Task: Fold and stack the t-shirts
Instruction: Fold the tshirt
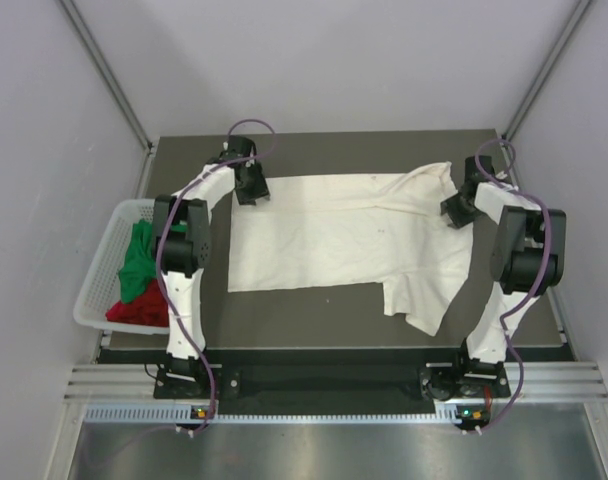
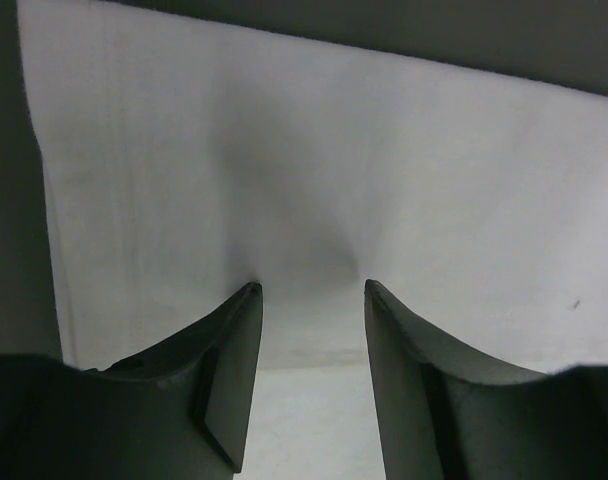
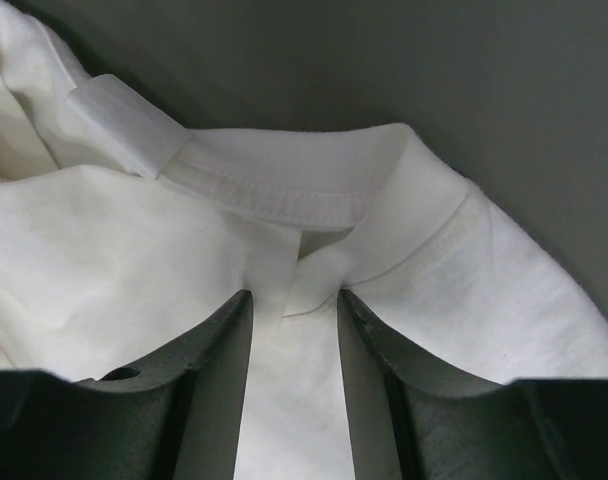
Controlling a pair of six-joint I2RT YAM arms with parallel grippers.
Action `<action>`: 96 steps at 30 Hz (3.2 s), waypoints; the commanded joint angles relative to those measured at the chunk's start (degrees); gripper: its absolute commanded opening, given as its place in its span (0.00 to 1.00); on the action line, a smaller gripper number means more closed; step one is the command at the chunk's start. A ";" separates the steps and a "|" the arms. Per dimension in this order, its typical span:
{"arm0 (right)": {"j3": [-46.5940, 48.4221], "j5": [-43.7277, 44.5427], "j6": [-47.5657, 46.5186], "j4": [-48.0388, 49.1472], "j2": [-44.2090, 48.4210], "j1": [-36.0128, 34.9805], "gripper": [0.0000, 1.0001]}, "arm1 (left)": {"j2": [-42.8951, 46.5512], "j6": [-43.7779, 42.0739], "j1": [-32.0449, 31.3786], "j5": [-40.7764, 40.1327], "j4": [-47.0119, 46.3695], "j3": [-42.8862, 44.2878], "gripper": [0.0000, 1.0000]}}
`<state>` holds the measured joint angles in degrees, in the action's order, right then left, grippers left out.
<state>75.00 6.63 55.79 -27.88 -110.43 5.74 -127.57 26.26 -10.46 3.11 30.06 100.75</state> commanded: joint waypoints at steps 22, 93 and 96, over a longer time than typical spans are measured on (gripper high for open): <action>0.94 2.06 1.87 -1.22 3.38 -0.90 0.41 | 4.17 7.49 -4.13 11.91 -13.36 0.85 0.44; 1.11 3.74 2.57 7.05 -2.51 -0.11 0.17 | -6.29 7.14 -4.83 8.40 -14.42 -0.73 0.46; 1.55 5.14 1.70 6.70 -0.76 -0.11 0.00 | -6.46 7.05 -4.83 7.70 -14.42 -0.73 0.46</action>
<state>74.61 9.98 57.71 -22.63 -111.74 6.00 -132.84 35.14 -15.49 14.94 12.40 101.58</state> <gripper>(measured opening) 0.015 0.457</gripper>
